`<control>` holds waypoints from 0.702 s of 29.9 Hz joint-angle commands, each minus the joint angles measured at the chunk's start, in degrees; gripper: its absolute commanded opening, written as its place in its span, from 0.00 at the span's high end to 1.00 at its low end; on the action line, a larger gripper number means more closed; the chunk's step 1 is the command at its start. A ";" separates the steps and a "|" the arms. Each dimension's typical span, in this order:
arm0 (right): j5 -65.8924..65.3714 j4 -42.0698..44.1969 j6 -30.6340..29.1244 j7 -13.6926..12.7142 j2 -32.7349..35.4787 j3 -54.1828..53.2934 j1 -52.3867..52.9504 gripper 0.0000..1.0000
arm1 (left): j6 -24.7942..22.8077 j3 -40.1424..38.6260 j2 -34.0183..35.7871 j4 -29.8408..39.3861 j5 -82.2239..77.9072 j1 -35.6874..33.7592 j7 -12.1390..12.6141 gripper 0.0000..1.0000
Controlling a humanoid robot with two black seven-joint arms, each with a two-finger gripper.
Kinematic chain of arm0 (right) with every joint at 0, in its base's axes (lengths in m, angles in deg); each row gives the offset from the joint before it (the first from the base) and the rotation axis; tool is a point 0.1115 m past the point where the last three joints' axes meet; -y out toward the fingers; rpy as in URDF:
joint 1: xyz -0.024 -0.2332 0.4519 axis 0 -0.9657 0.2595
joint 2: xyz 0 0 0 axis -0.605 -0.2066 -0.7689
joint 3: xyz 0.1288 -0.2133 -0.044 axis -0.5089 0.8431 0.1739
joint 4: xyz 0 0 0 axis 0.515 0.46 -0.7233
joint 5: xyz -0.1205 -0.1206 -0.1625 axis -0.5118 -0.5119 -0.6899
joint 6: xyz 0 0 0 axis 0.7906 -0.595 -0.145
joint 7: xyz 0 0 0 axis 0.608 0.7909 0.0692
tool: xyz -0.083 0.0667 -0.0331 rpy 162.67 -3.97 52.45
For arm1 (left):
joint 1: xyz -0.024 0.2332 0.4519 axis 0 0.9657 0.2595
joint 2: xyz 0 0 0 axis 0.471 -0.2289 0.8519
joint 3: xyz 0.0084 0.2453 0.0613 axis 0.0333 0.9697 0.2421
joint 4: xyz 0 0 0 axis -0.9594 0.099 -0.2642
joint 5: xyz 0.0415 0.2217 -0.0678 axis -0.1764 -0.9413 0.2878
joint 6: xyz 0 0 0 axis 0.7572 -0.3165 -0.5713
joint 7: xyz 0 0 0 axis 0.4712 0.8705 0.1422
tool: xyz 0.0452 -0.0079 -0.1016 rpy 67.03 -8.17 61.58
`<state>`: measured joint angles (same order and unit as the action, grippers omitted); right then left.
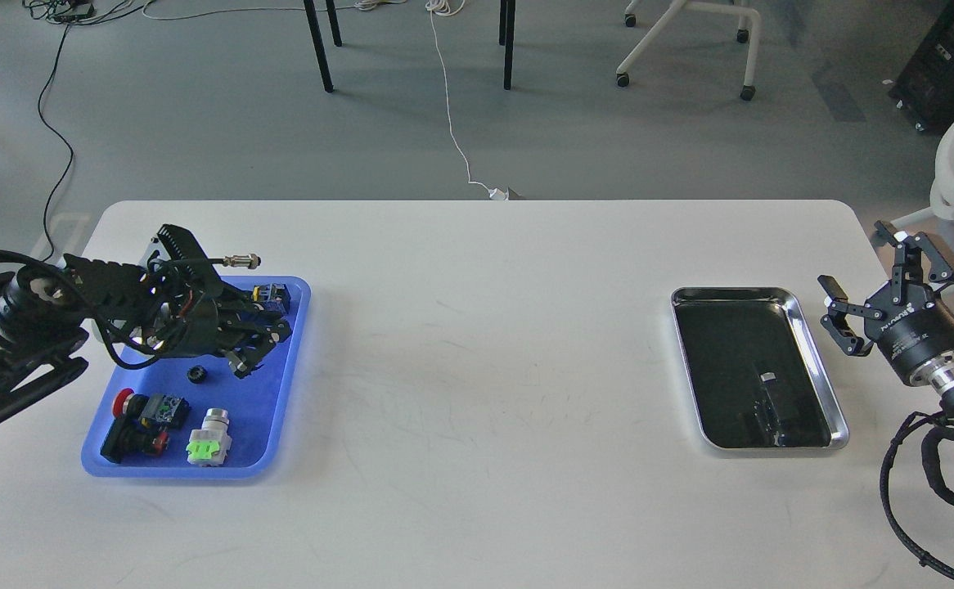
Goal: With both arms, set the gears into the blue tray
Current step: 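Carry the black part into the blue tray and release it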
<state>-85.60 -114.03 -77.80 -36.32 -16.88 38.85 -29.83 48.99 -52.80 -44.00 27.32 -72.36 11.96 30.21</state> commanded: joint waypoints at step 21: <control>-0.02 -0.09 0.00 0.00 0.09 0.01 0.00 0.05 | 0.05 -0.72 2.22 -0.78 0.00 4.24 0.01 0.30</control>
<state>-85.62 -114.08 -77.80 -36.32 -16.75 38.86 -29.83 49.08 -53.45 -41.91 26.54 -72.36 16.23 30.22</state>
